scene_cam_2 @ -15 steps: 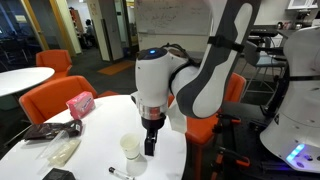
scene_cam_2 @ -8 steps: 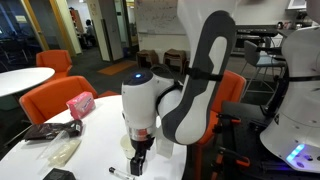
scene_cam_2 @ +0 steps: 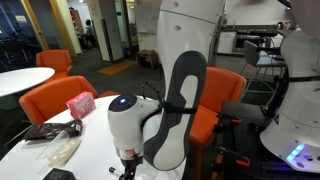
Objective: Pick up the marker from the table and put it in the cup
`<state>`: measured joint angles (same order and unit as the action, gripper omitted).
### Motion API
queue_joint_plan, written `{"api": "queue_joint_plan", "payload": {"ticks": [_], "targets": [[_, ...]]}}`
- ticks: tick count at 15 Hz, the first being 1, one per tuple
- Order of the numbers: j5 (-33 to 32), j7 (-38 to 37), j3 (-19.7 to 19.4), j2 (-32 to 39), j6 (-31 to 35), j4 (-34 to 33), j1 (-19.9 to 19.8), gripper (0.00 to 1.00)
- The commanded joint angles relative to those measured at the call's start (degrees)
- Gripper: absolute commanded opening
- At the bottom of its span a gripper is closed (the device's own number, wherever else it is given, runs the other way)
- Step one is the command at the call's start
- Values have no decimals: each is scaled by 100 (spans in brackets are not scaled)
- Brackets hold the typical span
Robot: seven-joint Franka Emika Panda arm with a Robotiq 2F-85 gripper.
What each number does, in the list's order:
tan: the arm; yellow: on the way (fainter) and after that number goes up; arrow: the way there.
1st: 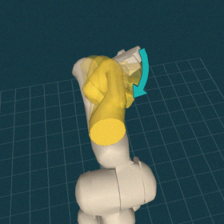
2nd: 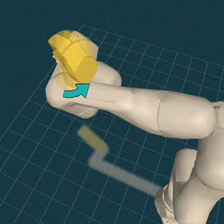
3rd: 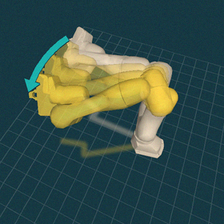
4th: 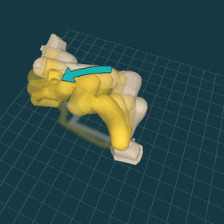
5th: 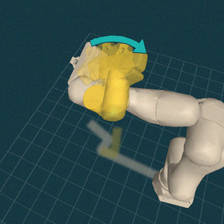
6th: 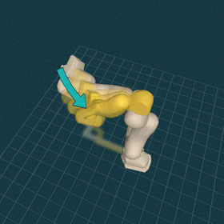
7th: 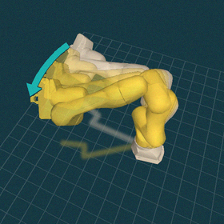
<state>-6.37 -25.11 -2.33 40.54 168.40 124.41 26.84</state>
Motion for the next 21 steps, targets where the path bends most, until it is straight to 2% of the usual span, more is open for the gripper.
{"api": "queue_joint_plan", "payload": {"ticks": [1,4,5,6,7,11,16,19,21], "targets": [[253,62,-100,423,-194,-504,149,100],[331,93,-108,731,-223,-834,154,99],[348,113,-97,802,-242,-921,139,93],[360,113,-105,862,-271,-1001,145,74],[372,127,-90,920,-293,-1075,129,69],[385,165,-45,1017,-365,-1228,127,38],[277,144,-128,692,-268,-1008,400,1],[252,86,-183,392,-249,-839,616,5],[333,236,48,78,-582,-731,455,5]]}}
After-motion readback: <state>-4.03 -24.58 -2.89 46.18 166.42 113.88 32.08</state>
